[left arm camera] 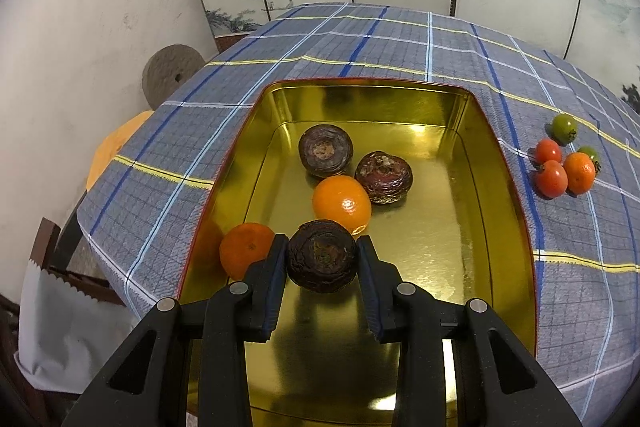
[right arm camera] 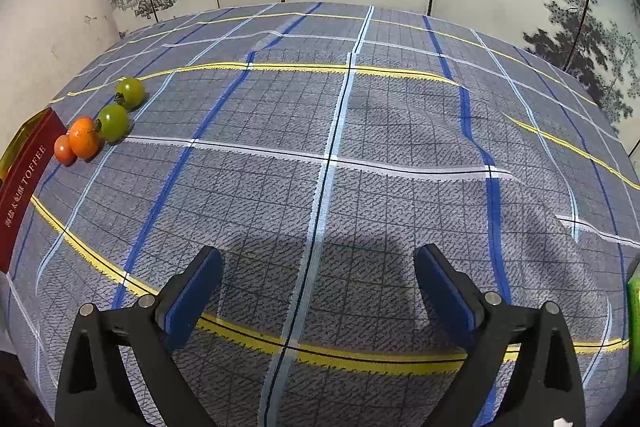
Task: Organize fruits
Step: 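Carry the dark brown fruit with the left gripper into the tin and release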
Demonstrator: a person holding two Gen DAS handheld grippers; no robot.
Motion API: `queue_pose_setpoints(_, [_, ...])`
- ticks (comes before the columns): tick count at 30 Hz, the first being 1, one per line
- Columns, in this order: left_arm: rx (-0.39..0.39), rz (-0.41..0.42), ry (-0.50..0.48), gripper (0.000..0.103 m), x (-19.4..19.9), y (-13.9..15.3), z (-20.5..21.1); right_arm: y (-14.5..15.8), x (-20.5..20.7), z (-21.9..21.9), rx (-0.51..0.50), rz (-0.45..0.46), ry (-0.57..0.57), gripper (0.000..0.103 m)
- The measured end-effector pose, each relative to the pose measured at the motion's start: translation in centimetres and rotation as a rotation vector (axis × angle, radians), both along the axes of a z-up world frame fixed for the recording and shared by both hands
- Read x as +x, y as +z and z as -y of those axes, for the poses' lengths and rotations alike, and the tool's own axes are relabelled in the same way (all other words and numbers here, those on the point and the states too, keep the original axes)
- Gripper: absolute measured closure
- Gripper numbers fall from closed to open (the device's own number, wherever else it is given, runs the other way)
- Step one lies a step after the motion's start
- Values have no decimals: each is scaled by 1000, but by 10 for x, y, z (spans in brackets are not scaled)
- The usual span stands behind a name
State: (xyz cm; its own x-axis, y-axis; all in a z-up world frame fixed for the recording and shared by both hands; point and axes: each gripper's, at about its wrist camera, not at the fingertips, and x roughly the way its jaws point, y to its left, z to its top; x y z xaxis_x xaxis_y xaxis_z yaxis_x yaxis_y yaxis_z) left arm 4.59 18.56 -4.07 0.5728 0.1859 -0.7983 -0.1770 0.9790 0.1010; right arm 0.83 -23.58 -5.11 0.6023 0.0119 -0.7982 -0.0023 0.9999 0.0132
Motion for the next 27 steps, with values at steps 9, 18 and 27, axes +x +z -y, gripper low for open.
queue_pose_setpoints(9, [-1,-10,4,68,0,-3,-5,0,0,0,-6,-2,-1,6])
queue_pose_setpoints(18, [5,-16,-3,67,2,-5,-6,-1,0,0,-13,-5,-3,5])
queue_pose_setpoints(27, [-12,-39,-15,65,4,-4,-7,-1,0,-1,-14,-6,-3,5])
